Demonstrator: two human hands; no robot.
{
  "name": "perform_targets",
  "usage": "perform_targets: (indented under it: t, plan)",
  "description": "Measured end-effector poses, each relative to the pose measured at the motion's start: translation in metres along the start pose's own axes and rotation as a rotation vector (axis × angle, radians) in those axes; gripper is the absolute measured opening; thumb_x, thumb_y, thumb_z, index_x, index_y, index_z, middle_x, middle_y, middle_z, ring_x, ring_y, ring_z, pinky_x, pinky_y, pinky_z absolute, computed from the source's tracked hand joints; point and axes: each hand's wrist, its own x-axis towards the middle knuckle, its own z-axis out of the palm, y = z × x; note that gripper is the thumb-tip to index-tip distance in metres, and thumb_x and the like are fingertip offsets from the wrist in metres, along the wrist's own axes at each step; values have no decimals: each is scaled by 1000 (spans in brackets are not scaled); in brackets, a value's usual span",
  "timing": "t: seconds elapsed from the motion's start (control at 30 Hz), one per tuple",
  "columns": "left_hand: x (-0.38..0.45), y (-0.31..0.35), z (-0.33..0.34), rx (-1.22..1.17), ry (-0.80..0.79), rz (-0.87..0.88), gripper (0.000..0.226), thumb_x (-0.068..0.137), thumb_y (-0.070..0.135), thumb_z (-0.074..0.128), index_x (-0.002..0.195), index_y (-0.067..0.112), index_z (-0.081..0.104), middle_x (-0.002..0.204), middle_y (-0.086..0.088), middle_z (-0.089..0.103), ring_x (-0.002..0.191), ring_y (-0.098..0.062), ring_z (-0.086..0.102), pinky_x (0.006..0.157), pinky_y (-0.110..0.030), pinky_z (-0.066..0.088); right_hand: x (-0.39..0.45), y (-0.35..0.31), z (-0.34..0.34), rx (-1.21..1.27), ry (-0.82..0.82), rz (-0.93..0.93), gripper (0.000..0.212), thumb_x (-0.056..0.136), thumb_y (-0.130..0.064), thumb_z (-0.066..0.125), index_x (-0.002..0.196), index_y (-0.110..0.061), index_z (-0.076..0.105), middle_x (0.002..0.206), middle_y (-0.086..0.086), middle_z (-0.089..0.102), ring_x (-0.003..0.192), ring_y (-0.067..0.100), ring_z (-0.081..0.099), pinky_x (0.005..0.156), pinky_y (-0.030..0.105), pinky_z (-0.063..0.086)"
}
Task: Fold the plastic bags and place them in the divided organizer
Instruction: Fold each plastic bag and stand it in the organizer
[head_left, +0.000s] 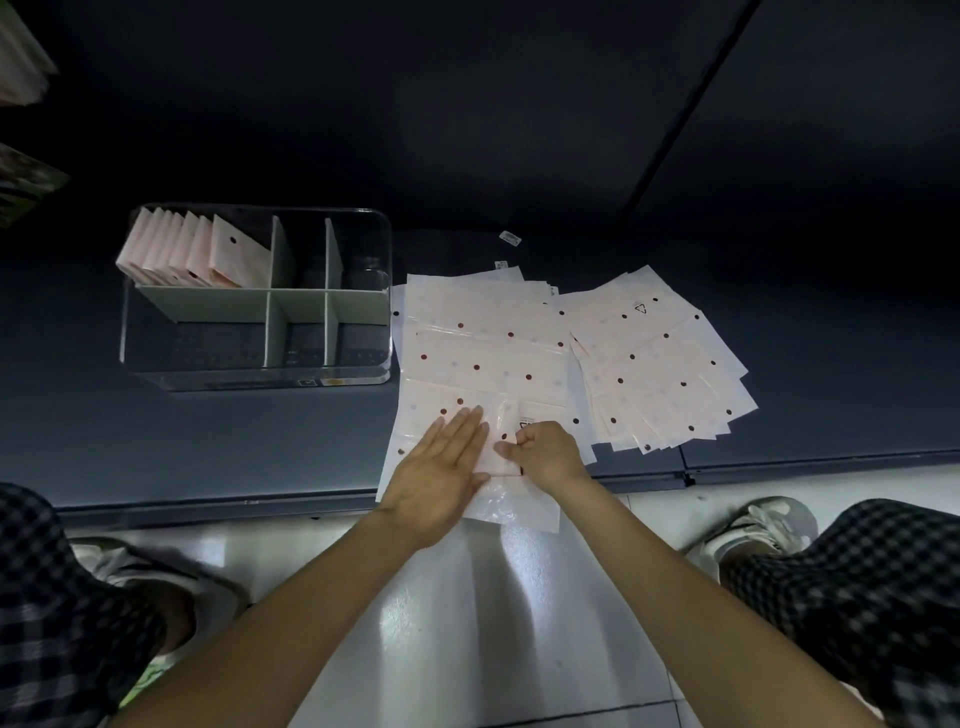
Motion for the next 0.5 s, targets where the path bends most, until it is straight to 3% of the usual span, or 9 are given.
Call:
perform_targets:
  t: [0.1, 0.2, 0.33, 0.43, 0.5]
  plan:
    - [2, -10, 5, 48, -88, -42, 63, 100, 47, 13, 149, 14, -10, 154, 1, -20, 143, -13, -18, 113, -27, -19, 2, 0, -1, -14, 2, 18, 47, 87, -30, 65, 54, -15, 35, 59, 4, 39, 59, 16, 38, 59, 27, 28]
    - [7, -16, 3, -82, -59, -49, 55, 102, 40, 15, 151, 20, -2, 157, 6, -11, 143, -6, -13, 114, -24, -15, 3, -1, -1, -66, 44, 59, 52, 95, -34, 50, 50, -16, 32, 52, -1, 37, 53, 16, 37, 55, 30, 29]
    - [4, -17, 8, -124, -15, -42, 52, 103, 35, 18, 151, 21, 2, 157, 7, -7, 143, -5, -12, 114, -23, -16, 3, -4, 4, -96, 109, 119, 45, 94, -33, 47, 53, -16, 39, 59, 0, 46, 71, 24, 50, 66, 28, 37]
    - [2, -19, 9, -47, -45, -37, 64, 98, 52, 17, 150, 22, -5, 154, 8, -17, 142, -6, -16, 112, -23, -19, 6, -5, 5, -103, 89, 150, 39, 94, -34, 47, 59, -16, 43, 74, 4, 55, 79, 26, 55, 71, 29, 40]
    - [3, -19, 9, -8, -63, -27, 74, 94, 61, 19, 149, 22, -9, 152, 7, -21, 142, -6, -18, 113, -23, -19, 9, -7, 2, -89, 58, 172, 38, 93, -35, 49, 60, -15, 44, 73, 3, 54, 79, 25, 54, 70, 28, 40]
